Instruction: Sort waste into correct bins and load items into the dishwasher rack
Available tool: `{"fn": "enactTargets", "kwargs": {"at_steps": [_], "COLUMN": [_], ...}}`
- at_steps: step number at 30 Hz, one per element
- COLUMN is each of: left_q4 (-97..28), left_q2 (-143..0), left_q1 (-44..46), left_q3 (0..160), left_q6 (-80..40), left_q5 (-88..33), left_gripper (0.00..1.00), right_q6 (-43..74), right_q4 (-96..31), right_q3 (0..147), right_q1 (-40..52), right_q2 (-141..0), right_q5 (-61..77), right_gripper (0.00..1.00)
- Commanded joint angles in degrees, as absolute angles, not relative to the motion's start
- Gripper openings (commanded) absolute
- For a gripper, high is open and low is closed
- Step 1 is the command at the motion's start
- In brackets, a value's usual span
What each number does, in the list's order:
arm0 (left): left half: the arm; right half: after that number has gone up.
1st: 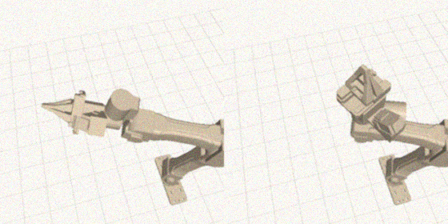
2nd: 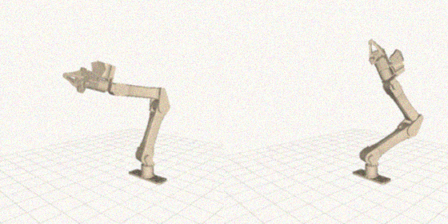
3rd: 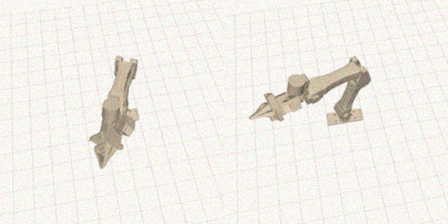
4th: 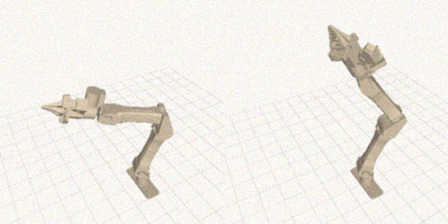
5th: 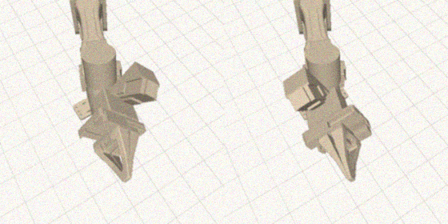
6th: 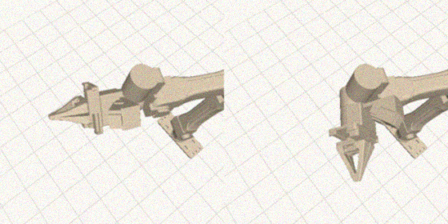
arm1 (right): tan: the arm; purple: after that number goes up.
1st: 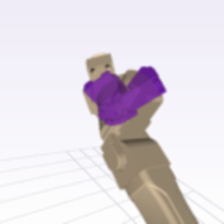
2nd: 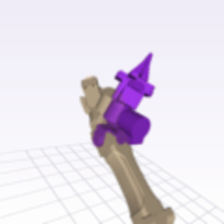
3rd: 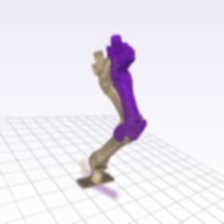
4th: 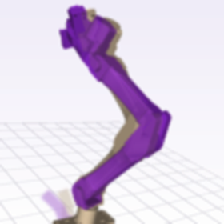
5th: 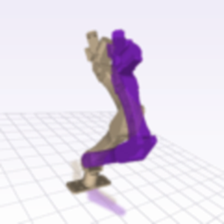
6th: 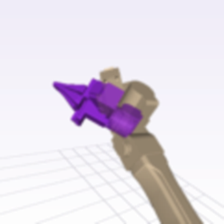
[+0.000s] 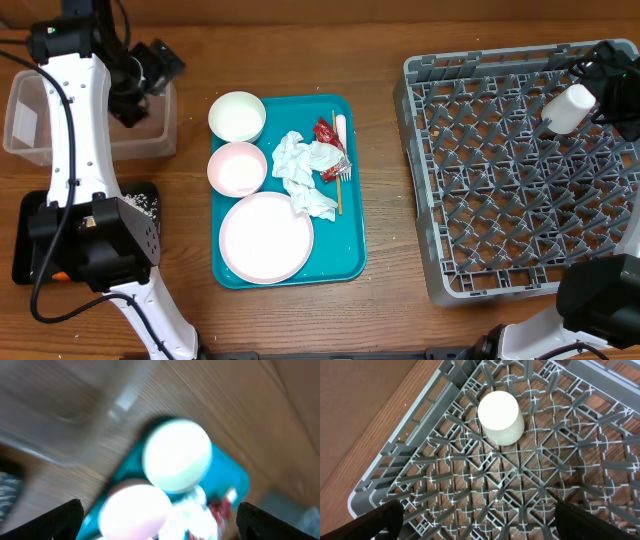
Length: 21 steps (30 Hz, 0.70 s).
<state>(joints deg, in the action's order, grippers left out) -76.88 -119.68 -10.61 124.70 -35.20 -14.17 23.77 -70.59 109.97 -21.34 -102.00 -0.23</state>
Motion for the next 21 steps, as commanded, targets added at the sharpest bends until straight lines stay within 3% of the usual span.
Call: {"fn": "enactTargets", "kwargs": {"at_steps": [1, 4, 9, 11, 15, 17, 21], "left_q4": [-77.3, -76.2, -71.1, -69.6, -66.9, -65.2, -61.5], "left_q2": [-118.9, -119.2, -121.5, -123.3, -126.4, -130.1, -135.2], "left_q1": [-4.1, 5.5, 22.1, 26.5, 29.2, 29.3, 29.2], "left_q3": [121.8, 120.5, 120.5, 120.5, 120.5, 120.5, 120.5], "left_q6": [-21.5, -19.7, -19.9, -19.9, -20.8, -30.6, -36.2], "left_q5": [-31.5, -26.4, -7.7, -6.9, -6.8, -7.0, -6.3], "left_gripper": [1.0, 1.0, 1.0, 1.0, 1.0, 1.0, 1.0], "right_q6": [24.1, 24.1, 24.1, 24.1, 24.1, 24.1, 24.1], "right_q4": [-70.4, -70.4, -70.4, -70.4, -70.4, -70.4, -70.4], "right_q3": [110.7, 110.7, 110.7, 110.7, 110.7, 110.7, 110.7], "right_q1": [-21.5, -21.5, -21.5, -21.5, -21.5, -21.5, -21.5], "right_q2": [-100.1, -100.1, -100.1, -100.1, -100.1, -100.1, -100.1], "right_q5": [-0.3, -0.3, -0.3, -0.3, -0.3, -0.3, -0.3], "right_gripper": [1.0, 1.0, 1.0, 1.0, 1.0, 1.0, 1.0]}}
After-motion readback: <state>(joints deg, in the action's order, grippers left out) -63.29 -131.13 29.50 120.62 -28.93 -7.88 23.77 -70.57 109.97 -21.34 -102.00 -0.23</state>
